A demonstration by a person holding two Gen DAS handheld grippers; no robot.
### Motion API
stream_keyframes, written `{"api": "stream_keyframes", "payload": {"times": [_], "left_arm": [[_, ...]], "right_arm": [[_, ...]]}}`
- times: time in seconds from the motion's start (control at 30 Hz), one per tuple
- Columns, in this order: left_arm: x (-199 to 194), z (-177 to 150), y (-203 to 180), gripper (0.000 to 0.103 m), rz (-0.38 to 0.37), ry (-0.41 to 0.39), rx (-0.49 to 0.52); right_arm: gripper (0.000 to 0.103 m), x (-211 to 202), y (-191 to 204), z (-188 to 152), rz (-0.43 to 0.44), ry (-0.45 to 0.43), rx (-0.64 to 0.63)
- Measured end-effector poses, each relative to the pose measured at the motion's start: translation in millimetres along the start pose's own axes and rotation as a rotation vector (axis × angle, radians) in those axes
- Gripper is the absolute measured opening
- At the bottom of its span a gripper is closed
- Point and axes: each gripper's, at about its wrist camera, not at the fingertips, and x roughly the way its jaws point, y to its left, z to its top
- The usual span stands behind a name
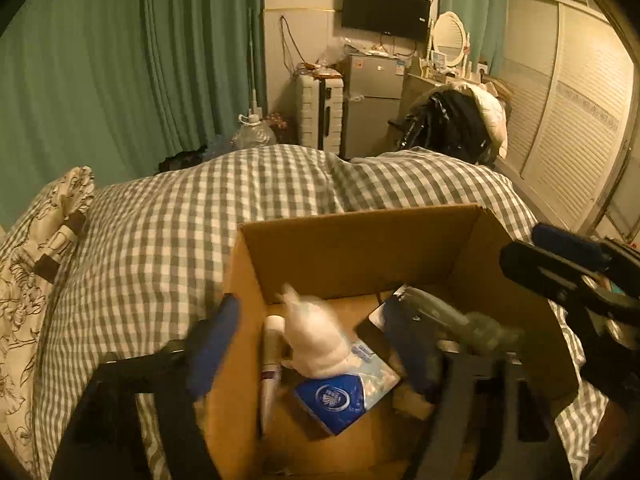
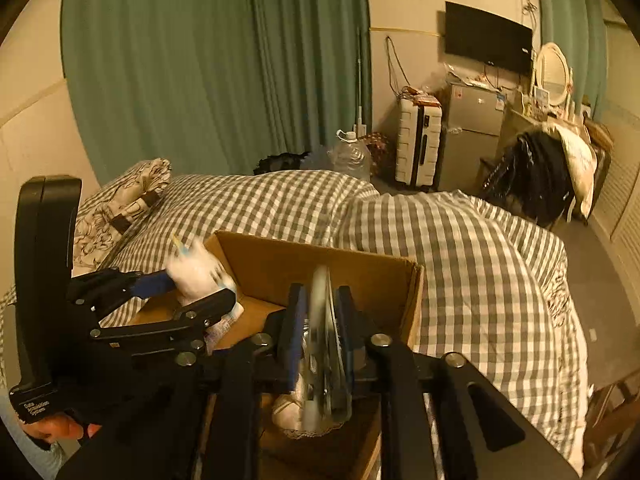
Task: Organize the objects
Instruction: 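Carry the figurine and grey hanger into the cardboard box and release both, then grasp the white sock with the left gripper while the right grasps the water bottle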
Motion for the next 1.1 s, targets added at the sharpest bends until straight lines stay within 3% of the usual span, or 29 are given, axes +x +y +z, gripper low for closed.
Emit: {"api": "stream_keyframes", "payload": {"times": [0.03, 0.13, 0.3, 0.6, 0.7, 0.93, 1.1], "left_arm": [[-4, -1, 2, 0.083, -0.001, -0.004, 0.001], [-26, -7, 4, 0.083, 0.002, -0.005, 0.001], [-81, -18, 7, 0.083, 0.013, -0.043, 0.002], [-177, -53, 1, 0.084, 0.019, -0.099, 0.028], [-192, -71, 1, 0.095, 0.036, -0.107, 0.021], [-186, -137, 5, 0.096, 0.08, -0.087, -0.068], [-154, -178, 3, 0.096, 0.063, 0.017, -0.118]], "right_arm": [[0.054, -3, -2, -3, -0.005, -0.004, 0.006], [0.059, -22, -3, -6, -0.027, -0.025, 0.008], [0.082, -78, 2, -2, -0.067, -0.075, -0.018], [0.098, -191, 43, -11, -0.155, -0.151, -0.117], [0.103, -214, 53, -25, -0.168, -0.164, -0.132], [0.103, -198, 65, -92, -0.177, -0.102, -0.118], [0.103, -154, 66, -151, -0.104, 0.007, -0.083]]}}
